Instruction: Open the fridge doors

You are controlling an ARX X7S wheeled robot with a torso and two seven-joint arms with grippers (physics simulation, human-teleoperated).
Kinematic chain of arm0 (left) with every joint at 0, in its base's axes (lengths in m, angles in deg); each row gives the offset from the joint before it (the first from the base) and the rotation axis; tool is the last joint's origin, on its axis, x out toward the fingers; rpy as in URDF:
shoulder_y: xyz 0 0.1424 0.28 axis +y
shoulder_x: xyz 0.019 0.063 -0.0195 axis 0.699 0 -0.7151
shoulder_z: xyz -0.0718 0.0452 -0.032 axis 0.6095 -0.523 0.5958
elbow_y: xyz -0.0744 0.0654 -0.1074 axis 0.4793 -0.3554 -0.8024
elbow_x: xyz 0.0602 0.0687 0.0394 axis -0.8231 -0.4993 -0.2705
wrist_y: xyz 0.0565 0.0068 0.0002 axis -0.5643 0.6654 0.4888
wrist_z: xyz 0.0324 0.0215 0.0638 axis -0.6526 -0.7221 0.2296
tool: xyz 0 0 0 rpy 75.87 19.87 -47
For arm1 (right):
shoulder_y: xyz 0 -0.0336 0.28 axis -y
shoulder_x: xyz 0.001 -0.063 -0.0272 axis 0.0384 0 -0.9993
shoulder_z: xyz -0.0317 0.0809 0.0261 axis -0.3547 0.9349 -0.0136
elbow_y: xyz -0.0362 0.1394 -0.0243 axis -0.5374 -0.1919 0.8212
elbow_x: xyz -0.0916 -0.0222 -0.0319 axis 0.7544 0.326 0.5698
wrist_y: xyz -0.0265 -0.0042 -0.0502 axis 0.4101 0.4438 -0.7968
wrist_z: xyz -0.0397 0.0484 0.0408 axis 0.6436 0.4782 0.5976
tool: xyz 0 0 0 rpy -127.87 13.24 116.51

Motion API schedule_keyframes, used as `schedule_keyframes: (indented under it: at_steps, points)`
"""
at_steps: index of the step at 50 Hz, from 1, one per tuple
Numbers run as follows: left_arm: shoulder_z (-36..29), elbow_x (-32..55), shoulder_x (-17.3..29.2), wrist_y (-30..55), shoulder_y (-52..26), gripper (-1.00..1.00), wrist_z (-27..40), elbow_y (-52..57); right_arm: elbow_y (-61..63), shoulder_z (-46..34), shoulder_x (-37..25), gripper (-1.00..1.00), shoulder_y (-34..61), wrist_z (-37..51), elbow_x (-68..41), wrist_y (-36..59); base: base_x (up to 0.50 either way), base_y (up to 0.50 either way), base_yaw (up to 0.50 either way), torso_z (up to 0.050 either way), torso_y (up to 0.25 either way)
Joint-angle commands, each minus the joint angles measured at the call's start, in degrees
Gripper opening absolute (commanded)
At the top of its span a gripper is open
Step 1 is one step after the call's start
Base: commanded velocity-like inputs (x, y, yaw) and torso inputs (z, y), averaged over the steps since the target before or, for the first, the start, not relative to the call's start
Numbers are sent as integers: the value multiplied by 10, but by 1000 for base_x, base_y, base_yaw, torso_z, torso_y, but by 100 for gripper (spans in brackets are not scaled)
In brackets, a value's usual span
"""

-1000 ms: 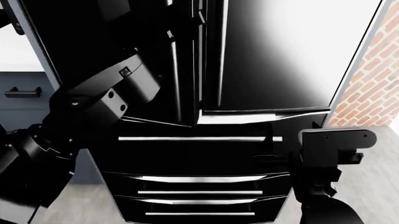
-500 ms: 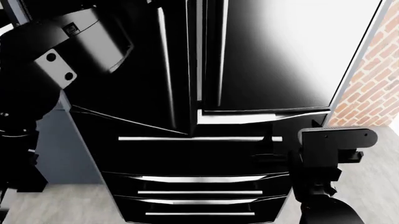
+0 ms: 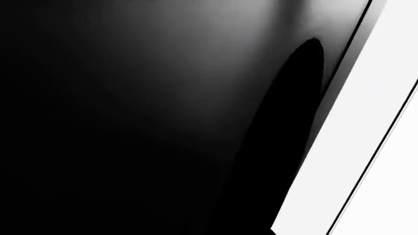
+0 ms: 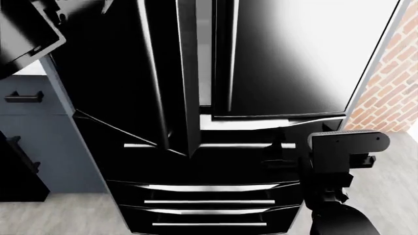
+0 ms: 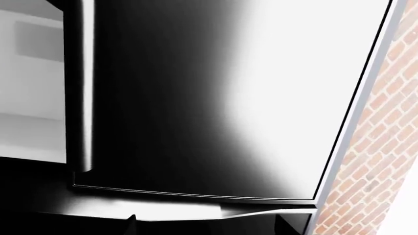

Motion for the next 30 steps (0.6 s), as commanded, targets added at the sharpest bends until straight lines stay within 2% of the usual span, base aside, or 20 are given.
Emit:
schedule_keyframes:
  at_steps: [1, 14, 25, 30]
  points:
    - [150, -159, 95, -342, -27, -100, 56, -35, 10, -8, -2, 100, 8, 5, -2, 16, 0, 3, 9, 0, 0]
    - [193, -144, 149, -350, -30, -100, 52, -104, 23, -18, -2, 100, 19, 11, -3, 33, 0, 0, 1, 2, 3]
    - [212, -148, 173, -356, -66, -100, 63, -149, 13, -19, -3, 100, 18, 10, -6, 18, 0, 0, 0, 2, 4]
    - [233, -145, 175, -375, -91, -100, 95, -170, 7, -22, -3, 100, 21, 10, -8, 14, 0, 0, 0, 2, 2]
